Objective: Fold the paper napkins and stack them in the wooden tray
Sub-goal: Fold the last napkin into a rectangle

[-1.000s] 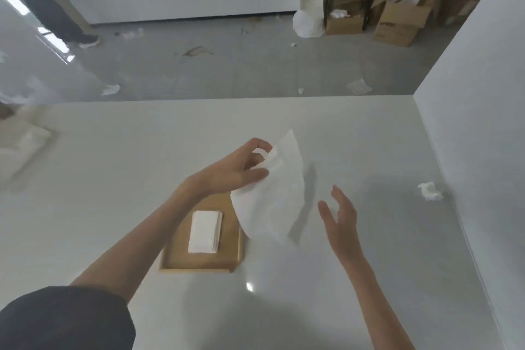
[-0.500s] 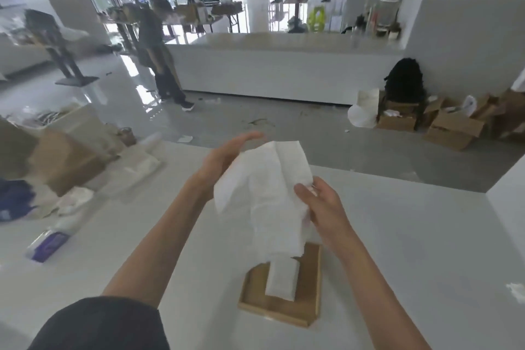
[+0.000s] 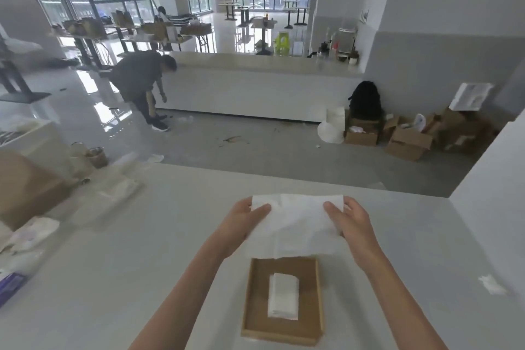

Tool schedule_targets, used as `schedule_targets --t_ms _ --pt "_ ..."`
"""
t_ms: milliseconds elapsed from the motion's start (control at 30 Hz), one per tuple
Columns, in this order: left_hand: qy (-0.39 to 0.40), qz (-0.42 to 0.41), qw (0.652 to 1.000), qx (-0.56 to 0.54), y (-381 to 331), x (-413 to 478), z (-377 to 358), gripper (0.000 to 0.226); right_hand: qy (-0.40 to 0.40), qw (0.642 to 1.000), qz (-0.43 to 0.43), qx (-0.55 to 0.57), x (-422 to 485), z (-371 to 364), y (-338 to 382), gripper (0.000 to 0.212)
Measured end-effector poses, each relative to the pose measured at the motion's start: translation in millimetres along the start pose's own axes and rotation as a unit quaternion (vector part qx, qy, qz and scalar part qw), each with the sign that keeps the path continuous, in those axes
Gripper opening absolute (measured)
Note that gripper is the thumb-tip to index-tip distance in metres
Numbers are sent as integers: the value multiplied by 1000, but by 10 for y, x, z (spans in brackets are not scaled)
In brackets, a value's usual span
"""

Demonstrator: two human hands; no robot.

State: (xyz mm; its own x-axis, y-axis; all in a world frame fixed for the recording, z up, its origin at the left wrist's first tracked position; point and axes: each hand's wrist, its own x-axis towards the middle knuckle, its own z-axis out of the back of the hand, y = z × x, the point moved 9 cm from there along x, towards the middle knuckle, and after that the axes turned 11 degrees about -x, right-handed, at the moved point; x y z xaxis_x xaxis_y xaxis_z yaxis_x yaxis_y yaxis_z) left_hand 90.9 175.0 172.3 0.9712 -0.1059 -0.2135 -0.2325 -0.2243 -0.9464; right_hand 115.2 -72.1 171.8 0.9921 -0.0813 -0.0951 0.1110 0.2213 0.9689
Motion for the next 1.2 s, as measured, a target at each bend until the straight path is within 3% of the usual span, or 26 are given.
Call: schedule_targets --t_ms 333,533,700,900,1067,1200 --pt "4 -8 998 55 -136 182 -97 20 30 999 -15 6 85 226 -39 50" --pt "66 33 995 61 -64 181 -201 25 107 992 -43 48 177 348 -25 50" --pt "81 18 995 47 -161 205 -262 29 138 987 -41 78 271 403 18 52" --pt "89 -58 993 42 -376 275 -345 30 121 988 45 83 336 511 264 53" --pt "77 -119 988 53 -628 286 -465 45 47 988 136 48 405 722 499 43" --pt "81 -165 981 65 -765 318 -544 59 52 975 207 59 395 787 701 60"
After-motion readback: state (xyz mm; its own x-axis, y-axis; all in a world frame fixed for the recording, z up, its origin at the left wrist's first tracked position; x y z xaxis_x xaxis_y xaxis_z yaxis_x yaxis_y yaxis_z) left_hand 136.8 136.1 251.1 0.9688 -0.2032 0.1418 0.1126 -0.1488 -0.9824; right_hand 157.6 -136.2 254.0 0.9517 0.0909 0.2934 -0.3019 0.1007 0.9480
